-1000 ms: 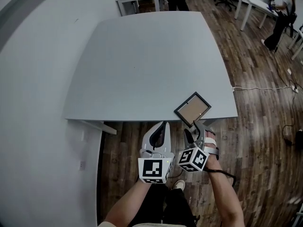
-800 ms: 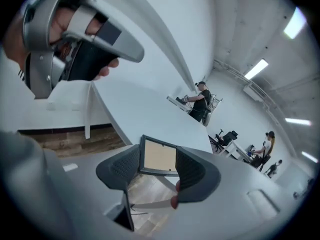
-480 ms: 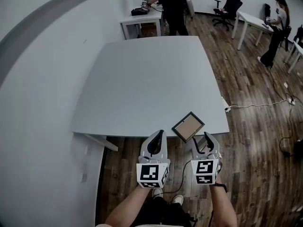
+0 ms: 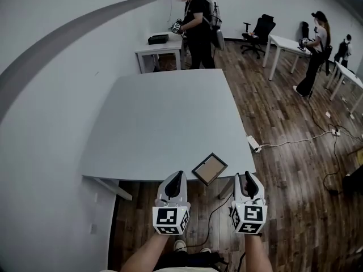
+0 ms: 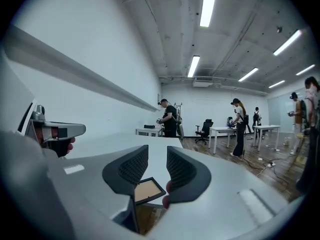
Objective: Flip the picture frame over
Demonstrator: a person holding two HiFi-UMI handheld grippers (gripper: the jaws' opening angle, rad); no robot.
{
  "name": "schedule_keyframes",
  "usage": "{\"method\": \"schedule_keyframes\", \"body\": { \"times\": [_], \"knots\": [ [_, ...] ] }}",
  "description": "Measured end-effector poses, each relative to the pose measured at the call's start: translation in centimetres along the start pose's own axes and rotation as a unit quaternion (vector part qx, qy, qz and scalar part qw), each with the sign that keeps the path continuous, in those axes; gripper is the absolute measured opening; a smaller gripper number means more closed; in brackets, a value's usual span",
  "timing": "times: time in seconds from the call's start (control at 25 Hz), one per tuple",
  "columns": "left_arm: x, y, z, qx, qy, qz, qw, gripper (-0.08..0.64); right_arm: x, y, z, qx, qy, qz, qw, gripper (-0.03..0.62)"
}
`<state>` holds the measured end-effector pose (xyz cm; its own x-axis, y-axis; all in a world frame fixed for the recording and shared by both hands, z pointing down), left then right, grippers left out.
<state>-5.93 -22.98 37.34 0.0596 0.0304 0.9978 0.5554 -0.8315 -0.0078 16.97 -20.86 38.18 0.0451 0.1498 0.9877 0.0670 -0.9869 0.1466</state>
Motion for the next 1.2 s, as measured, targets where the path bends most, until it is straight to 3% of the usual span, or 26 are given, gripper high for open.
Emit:
{"method": "schedule_keyframes", "body": {
  "times": [0.48,0.72,1.2],
  "knots": [
    [-2.1,-0.6,1.5,0.019,-0.004,0.0,0.9998,0.0,-2.7,-2.7,2.2,0.018,0.076,0.03,0.996,0.026],
    [-2.9,-1.1,1.0,0.006,-0.002,0.009,0.9999,0.0,-2.8,-3.0,2.0,0.016,0.089,0.028,0.996,0.025],
    [-3.1,-1.4,0.6,-0.001,0.006,0.006,1.0,0.0,-3.6,-2.4,1.5,0.012,0.073,0.033,0.997,0.023]
  ]
}}
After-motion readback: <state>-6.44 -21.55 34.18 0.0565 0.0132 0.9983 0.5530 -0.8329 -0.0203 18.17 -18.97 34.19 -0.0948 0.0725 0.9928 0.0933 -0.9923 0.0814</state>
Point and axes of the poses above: the fingertips, and each gripper's own axes: y forward along the fingers, z to its right, x out of its underside, the point moved 5 cm from there along -y, backward along the fingers, and after that the axes turned 10 degrees about x, right-handed, at the moved point
